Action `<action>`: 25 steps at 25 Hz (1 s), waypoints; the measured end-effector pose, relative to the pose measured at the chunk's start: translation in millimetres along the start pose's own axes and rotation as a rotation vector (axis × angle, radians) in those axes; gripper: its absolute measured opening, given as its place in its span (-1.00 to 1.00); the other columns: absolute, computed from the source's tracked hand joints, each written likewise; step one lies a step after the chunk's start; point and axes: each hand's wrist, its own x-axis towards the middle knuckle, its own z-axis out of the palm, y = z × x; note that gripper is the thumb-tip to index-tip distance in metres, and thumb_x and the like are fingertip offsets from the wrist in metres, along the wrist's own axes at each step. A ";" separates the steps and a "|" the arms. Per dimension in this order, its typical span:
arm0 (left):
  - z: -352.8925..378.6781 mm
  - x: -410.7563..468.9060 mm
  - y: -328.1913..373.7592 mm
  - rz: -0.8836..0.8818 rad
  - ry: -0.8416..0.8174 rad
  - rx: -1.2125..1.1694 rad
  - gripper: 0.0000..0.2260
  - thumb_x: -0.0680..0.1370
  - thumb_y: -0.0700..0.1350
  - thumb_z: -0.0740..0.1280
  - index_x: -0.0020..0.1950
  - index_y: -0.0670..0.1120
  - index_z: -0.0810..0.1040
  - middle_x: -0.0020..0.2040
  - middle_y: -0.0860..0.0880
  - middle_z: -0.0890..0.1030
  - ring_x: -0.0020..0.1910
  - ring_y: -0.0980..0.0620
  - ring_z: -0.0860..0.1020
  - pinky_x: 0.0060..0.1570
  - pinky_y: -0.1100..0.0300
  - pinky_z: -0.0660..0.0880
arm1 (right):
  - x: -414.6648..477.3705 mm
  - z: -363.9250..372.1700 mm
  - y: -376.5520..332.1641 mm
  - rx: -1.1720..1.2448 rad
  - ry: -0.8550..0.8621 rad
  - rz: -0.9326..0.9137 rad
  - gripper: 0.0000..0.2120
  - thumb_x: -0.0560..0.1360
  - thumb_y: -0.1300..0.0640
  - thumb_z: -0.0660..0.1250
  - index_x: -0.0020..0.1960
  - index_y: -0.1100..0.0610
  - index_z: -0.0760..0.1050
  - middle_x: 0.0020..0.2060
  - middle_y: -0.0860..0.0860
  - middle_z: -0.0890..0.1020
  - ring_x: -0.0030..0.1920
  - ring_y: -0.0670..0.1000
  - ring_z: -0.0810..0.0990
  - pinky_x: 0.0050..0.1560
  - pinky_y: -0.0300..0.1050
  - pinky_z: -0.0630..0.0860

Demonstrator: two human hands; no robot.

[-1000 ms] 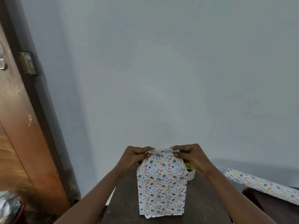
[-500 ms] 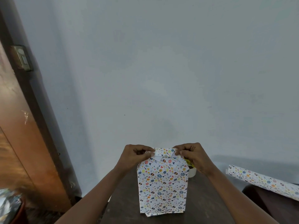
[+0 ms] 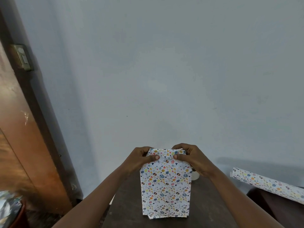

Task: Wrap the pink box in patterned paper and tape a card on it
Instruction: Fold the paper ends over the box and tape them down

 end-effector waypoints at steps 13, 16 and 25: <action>-7.7 6.6 -10.4 -0.032 -0.025 -0.151 -0.69 0.48 -0.42 0.31 -0.13 -0.04 0.71 -0.14 0.01 0.71 -0.12 0.04 0.66 -0.20 0.26 0.58 | 1.7 5.8 20.2 -0.566 0.081 -0.398 -0.66 0.46 0.27 0.40 0.21 0.10 0.52 -0.05 -0.23 0.62 -0.18 -0.43 0.57 -0.19 -0.52 0.45; -9.3 11.7 -15.6 -0.035 -0.019 -0.166 -0.64 0.48 -0.44 0.29 -0.20 -0.01 0.72 -0.15 -0.03 0.71 -0.13 -0.01 0.66 -0.19 0.22 0.60 | 4.3 -1.7 20.5 -0.707 0.005 -0.503 -0.57 0.50 0.14 0.34 0.35 0.11 0.41 0.08 -0.22 0.58 -0.14 -0.46 0.55 -0.18 -0.55 0.43; -9.7 20.4 -25.8 -0.001 -0.031 -0.158 -0.56 0.50 -0.46 0.21 -0.21 0.01 0.72 -0.13 -0.01 0.71 -0.13 0.03 0.67 -0.16 0.24 0.61 | 16.7 -22.7 30.0 -0.348 -0.025 -0.267 -0.64 0.48 0.42 0.29 0.01 -0.02 0.61 -0.21 -0.32 0.65 -0.17 -0.25 0.66 -0.25 -0.39 0.55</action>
